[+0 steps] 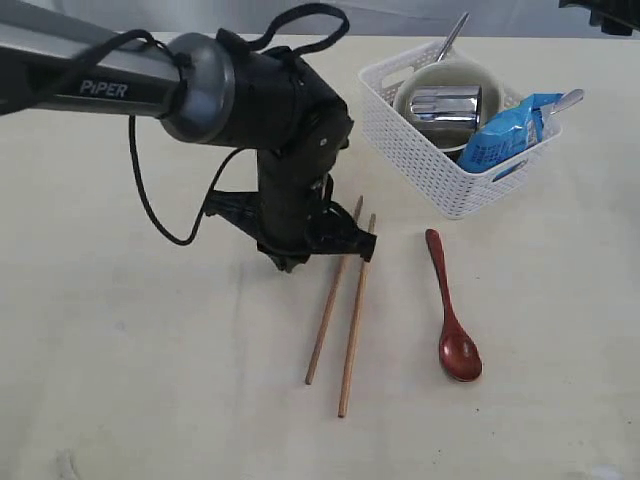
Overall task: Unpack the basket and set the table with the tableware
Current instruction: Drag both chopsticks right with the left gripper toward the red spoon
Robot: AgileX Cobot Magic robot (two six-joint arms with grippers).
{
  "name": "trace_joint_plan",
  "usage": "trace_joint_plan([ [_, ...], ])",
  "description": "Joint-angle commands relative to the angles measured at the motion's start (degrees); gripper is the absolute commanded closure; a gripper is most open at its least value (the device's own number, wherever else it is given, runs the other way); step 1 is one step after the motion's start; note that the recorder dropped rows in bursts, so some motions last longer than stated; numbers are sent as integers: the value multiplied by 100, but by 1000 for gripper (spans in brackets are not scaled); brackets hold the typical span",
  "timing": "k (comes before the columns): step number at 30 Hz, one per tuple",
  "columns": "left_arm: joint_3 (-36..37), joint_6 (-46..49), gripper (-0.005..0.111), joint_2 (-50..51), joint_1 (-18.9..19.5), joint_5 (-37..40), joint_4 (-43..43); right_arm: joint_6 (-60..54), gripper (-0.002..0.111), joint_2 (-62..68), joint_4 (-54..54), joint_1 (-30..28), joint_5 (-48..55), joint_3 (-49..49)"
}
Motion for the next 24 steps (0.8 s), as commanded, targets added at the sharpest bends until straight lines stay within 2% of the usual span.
trace_joint_plan([
  [1, 44, 114, 107, -25, -259, -63, -18, -7, 64, -15, -44, -36, 2, 8],
  [6, 44, 196, 107, -12, -487, -78, -18, -7, 64, -15, -44, -36, 2, 8],
  [16, 44, 303, 107, 191, -576, -137, -178, -7, 64, -15, -44, -36, 2, 8],
  [24, -5, 320, 107, 191, -920, -562, -176, -7, 64, -15, -44, -36, 2, 8],
])
